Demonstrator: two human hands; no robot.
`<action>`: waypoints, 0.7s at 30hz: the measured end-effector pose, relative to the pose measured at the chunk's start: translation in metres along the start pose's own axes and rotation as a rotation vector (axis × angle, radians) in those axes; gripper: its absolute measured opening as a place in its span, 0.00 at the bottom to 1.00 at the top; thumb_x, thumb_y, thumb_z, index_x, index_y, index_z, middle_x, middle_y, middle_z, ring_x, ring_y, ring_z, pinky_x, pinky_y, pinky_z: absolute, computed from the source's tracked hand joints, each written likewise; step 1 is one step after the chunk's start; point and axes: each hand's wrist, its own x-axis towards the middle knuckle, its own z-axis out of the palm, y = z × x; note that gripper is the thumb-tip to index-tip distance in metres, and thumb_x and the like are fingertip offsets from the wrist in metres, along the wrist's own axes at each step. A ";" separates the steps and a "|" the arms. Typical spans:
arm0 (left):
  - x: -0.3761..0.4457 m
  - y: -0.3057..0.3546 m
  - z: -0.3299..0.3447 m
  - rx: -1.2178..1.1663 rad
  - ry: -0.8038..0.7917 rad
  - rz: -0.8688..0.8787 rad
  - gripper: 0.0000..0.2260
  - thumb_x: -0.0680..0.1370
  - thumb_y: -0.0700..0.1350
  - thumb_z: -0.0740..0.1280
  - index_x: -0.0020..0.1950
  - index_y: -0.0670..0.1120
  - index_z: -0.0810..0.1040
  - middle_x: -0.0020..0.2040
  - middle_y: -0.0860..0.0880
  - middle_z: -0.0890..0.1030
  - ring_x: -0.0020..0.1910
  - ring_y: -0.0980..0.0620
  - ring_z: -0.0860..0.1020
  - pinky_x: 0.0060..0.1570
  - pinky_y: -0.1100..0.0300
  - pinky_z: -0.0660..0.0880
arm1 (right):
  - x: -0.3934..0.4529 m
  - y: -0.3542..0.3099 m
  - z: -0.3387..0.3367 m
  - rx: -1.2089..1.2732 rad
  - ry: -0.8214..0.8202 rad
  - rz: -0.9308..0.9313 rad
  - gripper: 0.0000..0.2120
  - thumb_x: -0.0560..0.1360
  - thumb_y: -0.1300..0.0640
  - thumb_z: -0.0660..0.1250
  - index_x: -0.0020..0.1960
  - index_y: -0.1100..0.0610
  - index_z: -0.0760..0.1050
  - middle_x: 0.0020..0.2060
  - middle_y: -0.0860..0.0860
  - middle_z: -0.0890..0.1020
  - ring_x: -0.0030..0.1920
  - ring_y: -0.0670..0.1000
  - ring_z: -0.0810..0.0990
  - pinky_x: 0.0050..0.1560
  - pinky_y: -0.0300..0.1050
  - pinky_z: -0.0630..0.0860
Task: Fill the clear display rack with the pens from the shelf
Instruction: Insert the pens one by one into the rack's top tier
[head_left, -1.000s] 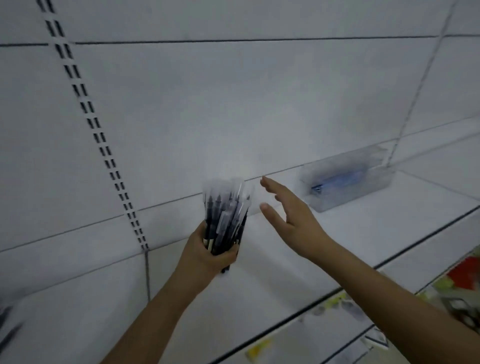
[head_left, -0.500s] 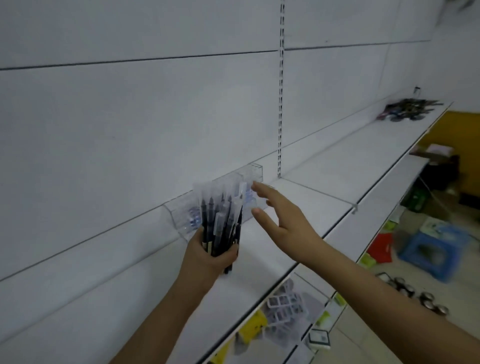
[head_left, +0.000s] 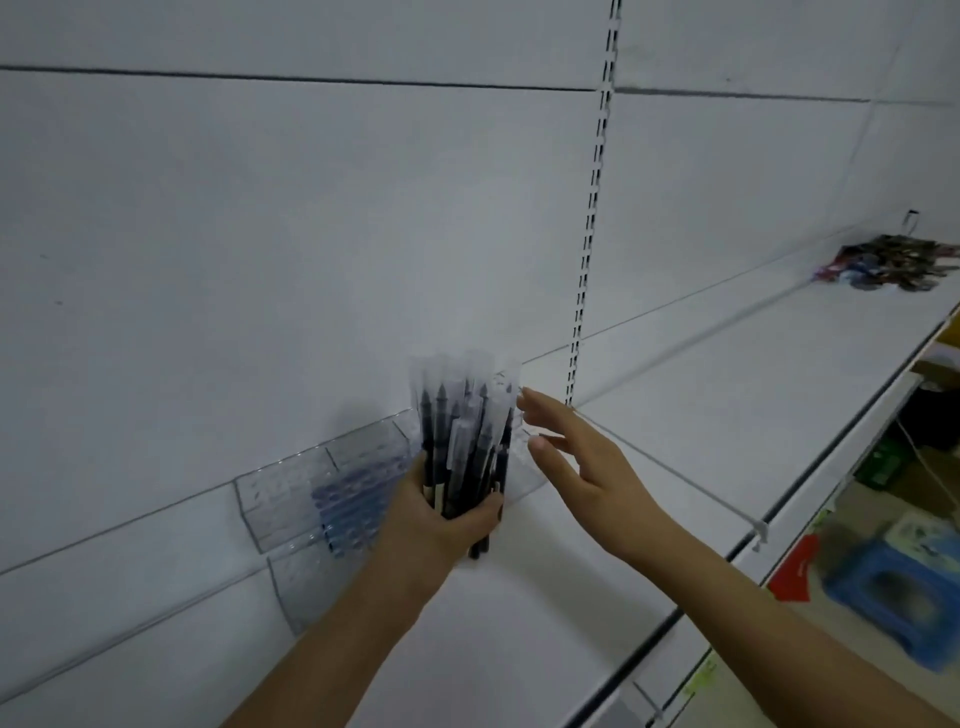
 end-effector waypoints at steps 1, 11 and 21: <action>0.005 0.000 0.001 -0.011 0.029 -0.007 0.12 0.71 0.35 0.74 0.48 0.50 0.78 0.35 0.52 0.83 0.30 0.61 0.80 0.28 0.68 0.75 | 0.008 0.003 -0.001 0.014 -0.011 -0.026 0.24 0.81 0.39 0.56 0.75 0.43 0.63 0.69 0.37 0.72 0.68 0.37 0.71 0.69 0.41 0.70; 0.025 0.005 0.017 0.048 0.328 -0.045 0.12 0.71 0.38 0.75 0.48 0.51 0.78 0.34 0.54 0.84 0.31 0.61 0.81 0.30 0.68 0.76 | 0.074 0.015 0.006 0.211 -0.262 -0.223 0.18 0.78 0.41 0.61 0.65 0.45 0.74 0.55 0.39 0.80 0.57 0.43 0.80 0.56 0.38 0.76; -0.009 0.006 0.013 0.088 0.621 -0.011 0.12 0.71 0.34 0.74 0.47 0.48 0.79 0.33 0.57 0.84 0.31 0.61 0.81 0.30 0.70 0.75 | 0.089 -0.003 0.032 0.466 -0.382 -0.268 0.05 0.76 0.59 0.71 0.42 0.54 0.78 0.32 0.50 0.81 0.35 0.52 0.81 0.37 0.41 0.78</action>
